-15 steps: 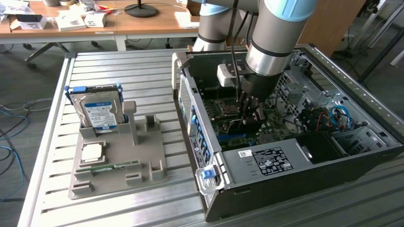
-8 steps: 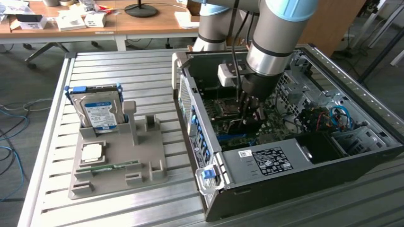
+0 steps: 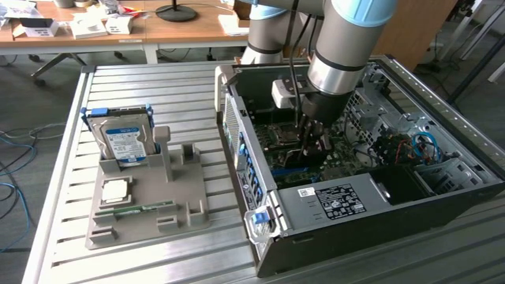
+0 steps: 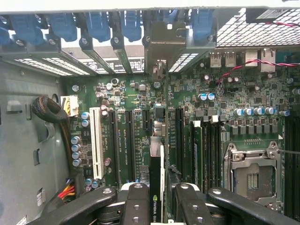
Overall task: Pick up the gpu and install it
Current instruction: 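Insert the gpu into the slot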
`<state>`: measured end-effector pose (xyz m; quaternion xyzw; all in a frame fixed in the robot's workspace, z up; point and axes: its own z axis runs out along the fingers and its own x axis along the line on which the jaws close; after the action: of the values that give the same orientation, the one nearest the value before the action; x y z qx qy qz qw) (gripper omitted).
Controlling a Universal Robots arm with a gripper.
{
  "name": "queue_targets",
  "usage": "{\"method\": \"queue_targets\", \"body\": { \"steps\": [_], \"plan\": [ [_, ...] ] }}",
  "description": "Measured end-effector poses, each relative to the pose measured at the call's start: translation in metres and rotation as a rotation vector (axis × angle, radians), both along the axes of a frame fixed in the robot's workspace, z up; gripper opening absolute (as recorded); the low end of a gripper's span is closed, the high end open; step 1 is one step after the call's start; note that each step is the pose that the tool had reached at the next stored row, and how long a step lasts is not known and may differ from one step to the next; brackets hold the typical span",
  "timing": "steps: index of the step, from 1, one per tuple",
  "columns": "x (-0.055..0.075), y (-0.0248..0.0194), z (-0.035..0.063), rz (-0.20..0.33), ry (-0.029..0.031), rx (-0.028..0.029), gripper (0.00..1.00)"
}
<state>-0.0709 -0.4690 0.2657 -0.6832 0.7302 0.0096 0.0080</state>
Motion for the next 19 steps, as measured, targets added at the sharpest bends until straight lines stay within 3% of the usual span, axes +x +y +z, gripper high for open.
{"method": "queue_targets", "body": {
  "steps": [19],
  "plan": [
    [-0.0002,0.0000,0.0000,0.017,0.0001,-0.0001,0.26]
  ]
}}
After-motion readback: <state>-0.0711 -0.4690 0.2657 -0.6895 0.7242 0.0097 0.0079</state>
